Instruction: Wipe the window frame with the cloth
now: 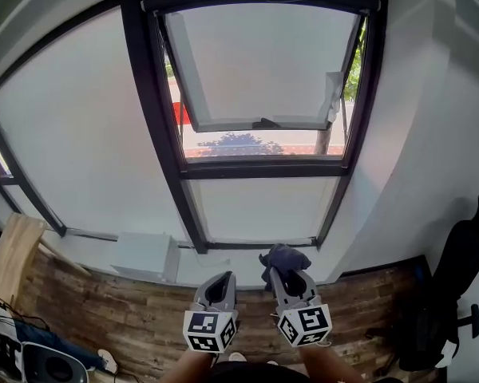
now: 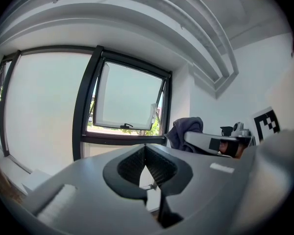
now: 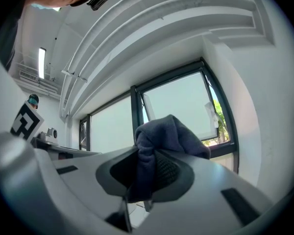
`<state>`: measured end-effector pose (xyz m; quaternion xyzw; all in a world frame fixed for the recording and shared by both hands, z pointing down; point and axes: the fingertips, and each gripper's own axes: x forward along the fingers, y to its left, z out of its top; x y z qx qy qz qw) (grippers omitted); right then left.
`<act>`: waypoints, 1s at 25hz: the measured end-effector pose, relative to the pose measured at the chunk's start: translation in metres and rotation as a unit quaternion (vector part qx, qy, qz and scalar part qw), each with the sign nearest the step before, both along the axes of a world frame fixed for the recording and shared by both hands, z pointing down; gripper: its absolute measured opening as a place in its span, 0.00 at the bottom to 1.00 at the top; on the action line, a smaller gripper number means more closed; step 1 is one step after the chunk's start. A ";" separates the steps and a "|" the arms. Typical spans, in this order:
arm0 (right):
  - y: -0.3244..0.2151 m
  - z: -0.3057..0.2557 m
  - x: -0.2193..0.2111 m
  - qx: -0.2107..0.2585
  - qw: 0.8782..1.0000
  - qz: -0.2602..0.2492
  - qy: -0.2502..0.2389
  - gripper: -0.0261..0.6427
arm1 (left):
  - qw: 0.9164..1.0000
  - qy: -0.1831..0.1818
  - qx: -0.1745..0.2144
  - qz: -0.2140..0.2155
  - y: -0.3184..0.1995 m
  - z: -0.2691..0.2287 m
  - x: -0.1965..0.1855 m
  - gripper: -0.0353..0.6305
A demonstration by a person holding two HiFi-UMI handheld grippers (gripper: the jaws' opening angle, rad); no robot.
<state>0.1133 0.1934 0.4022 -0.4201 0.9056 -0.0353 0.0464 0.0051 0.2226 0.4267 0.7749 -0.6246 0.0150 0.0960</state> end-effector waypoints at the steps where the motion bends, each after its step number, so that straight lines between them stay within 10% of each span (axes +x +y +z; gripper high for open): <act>1: -0.001 0.000 -0.004 0.000 1.000 -0.003 0.001 0.14 | 1.000 0.001 0.001 -0.002 -0.001 0.000 -0.003 0.07; 25: -0.020 0.022 -0.099 -0.009 1.000 0.004 0.004 0.14 | 0.998 0.040 0.036 -0.014 -0.015 0.008 -0.109 0.07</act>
